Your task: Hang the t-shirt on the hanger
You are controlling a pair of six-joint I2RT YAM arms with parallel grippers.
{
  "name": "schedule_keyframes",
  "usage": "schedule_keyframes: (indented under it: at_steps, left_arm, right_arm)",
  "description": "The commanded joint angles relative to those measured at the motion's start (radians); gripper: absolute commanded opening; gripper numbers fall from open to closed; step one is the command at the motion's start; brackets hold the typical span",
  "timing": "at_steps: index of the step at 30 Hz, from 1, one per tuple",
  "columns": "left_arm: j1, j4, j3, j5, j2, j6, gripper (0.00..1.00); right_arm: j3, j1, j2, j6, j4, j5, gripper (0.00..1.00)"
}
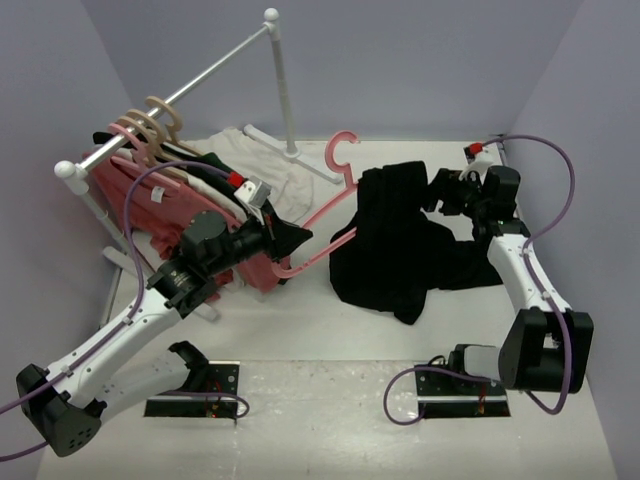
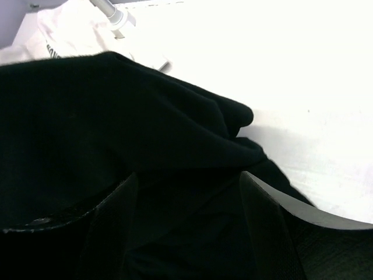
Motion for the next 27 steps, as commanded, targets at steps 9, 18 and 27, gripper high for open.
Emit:
schedule_keyframes:
  at_steps: [9, 18, 27]
  left_arm:
    - [0.003, 0.025, 0.082, -0.036, -0.021, -0.012, 0.00]
    - [0.003, 0.052, 0.073, -0.049, -0.002, -0.015, 0.00]
    - [0.003, 0.091, 0.087, -0.068, 0.036, -0.009, 0.00]
  right_arm:
    - [0.061, -0.005, 0.154, -0.154, 0.205, -0.220, 0.40]
    - [-0.033, -0.004, 0.079, -0.022, 0.283, -0.111, 0.00]
    - [-0.331, 0.062, -0.222, 0.166, 0.294, 0.062, 0.00]
